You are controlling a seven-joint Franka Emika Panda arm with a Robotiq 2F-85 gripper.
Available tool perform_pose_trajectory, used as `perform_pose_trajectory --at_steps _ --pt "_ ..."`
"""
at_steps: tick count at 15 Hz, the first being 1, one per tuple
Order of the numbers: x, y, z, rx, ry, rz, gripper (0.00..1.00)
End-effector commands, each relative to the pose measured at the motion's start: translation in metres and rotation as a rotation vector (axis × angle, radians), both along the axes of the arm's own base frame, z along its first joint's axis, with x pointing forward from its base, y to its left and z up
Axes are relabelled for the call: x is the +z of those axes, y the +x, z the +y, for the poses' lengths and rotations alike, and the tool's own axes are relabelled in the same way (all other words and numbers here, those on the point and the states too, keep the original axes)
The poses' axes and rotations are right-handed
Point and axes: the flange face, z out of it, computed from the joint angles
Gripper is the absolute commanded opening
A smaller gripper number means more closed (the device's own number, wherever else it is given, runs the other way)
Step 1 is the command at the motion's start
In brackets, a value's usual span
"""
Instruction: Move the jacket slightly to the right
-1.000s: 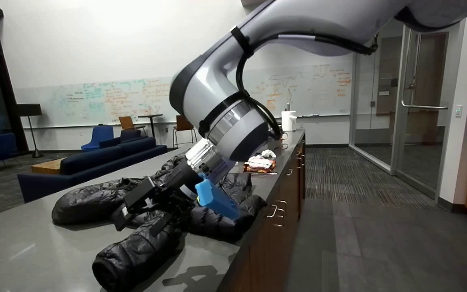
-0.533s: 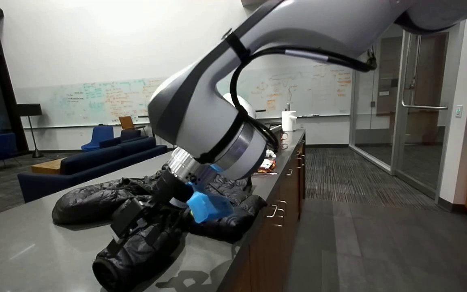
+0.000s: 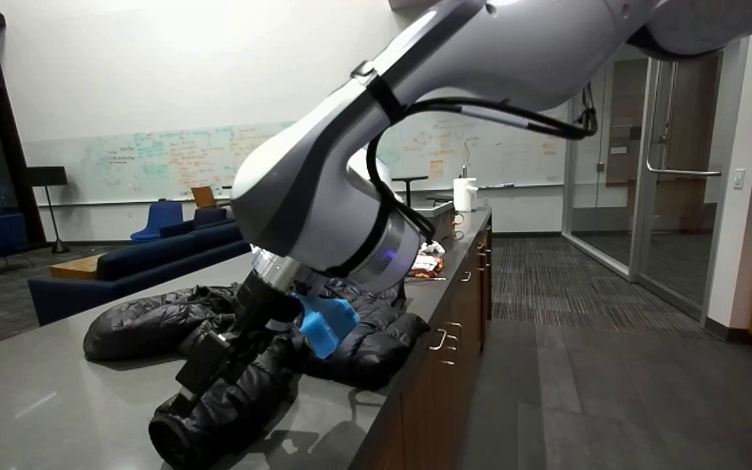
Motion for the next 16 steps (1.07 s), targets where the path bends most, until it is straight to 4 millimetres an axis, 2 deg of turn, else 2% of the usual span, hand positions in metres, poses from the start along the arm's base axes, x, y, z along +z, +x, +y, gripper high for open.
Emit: perform_pose_trajectory --at_steps 1,11,16 --pt "-0.007 0.007 0.014 0.058 -0.058 -0.051 1.00" --pt "-0.039 0.014 0.059 0.127 -0.278 -0.105 1.00" --pt "-0.054 0.023 0.068 0.124 -0.315 -0.081 1.00"
